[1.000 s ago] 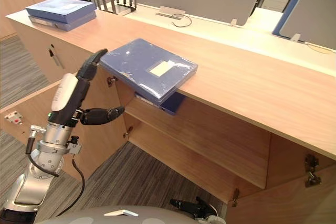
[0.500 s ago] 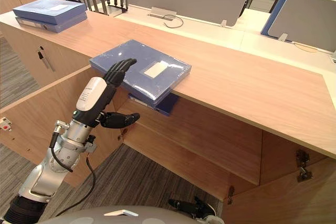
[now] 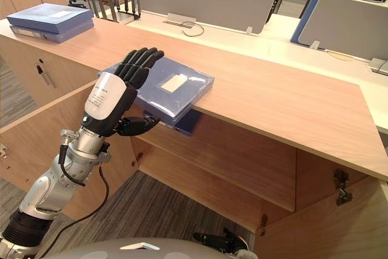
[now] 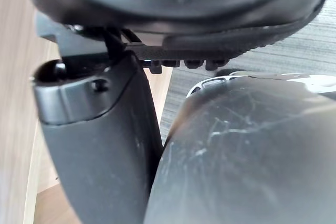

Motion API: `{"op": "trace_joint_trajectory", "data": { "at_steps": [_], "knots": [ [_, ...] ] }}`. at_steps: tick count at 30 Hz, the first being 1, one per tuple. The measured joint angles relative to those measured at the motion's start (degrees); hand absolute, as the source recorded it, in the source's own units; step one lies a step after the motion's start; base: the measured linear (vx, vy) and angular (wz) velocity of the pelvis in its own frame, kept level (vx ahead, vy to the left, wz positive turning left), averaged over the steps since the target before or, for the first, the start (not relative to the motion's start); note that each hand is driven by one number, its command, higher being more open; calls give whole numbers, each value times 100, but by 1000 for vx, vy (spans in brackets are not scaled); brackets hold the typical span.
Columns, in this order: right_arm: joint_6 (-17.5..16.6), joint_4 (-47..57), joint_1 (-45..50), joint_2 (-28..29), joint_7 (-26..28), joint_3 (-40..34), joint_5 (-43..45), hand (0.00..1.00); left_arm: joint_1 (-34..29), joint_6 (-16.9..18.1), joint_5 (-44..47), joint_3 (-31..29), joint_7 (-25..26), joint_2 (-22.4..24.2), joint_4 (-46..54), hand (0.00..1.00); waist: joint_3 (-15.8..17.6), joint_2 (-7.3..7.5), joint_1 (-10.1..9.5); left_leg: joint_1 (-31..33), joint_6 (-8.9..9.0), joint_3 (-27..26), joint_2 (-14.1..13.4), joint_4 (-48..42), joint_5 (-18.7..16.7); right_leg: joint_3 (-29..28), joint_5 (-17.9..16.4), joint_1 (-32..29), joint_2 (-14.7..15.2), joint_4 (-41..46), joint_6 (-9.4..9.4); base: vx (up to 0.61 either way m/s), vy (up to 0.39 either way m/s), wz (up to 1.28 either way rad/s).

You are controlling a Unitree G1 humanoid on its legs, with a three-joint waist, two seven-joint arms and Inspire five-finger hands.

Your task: Walk over to the cabinet, pick up the folder, carry it to the office cabinet, place the folder inside the office cabinet, then close the office cabinet door

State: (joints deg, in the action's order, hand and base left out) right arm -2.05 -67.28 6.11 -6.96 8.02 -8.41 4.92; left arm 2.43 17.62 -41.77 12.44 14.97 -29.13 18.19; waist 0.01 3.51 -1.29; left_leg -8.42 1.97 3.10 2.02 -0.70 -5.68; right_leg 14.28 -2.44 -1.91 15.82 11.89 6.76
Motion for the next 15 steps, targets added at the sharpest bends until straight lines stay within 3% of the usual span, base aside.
{"op": "trace_joint_trajectory", "data": {
  "at_steps": [15],
  "knots": [
    [-2, 74, 19, 45, -24, 74, 18, 100, 297, 9, -415, 441, 122, -24, -740, 100, -84, 75, 132, 94, 10, -36, -30, 10, -6, -25, 28, -97, -43, -54, 22, 8, 0, -1]
  ]
}}
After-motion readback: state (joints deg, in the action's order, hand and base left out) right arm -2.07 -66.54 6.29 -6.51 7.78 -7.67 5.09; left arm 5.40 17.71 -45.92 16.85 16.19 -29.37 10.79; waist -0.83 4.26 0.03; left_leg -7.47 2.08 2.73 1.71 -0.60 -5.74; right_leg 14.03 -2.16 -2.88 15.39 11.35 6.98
